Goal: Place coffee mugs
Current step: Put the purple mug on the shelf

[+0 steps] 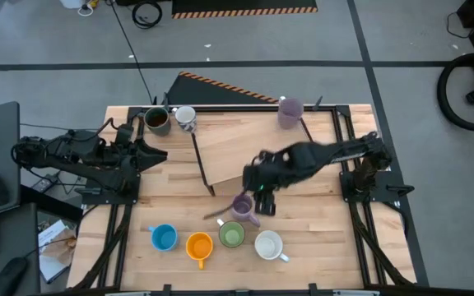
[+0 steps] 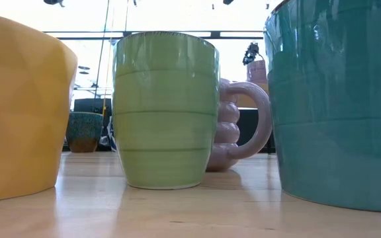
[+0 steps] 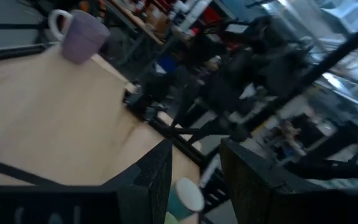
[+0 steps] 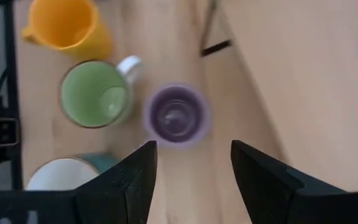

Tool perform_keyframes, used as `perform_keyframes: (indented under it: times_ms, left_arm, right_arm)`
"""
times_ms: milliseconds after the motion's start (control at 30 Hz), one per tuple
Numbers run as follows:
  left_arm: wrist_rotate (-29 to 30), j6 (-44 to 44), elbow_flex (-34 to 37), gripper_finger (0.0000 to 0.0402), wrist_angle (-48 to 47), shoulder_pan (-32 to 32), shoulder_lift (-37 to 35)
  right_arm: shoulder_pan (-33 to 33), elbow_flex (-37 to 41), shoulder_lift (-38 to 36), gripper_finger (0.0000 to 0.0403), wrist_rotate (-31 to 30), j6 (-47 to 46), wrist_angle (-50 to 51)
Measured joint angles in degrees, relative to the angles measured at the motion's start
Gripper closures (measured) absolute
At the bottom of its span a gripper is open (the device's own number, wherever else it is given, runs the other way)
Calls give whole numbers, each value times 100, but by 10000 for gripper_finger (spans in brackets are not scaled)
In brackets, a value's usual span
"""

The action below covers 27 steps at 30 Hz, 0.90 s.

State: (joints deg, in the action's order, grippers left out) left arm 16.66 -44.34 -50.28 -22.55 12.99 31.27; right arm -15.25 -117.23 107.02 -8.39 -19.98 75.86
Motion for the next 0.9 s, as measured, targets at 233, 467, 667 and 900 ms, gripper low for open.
perform_keyframes:
  times_ms: [233,467,667,900]
  left_arm:
    - [-431,8,0,260,771,1,-64]
    - [-559,203,0,260,1370,1,-66]
    - [-559,214,0,260,1465,1,-66]
    - [-559,214,0,260,1522,1,-66]
  right_arm:
    - [-255,0,539,192,241,43,-288]
    - [-433,0,1051,192,248,419,-622]
    - [-454,2,1471,192,166,666,-690]
    - [-332,24,1747,192,78,753,-665]
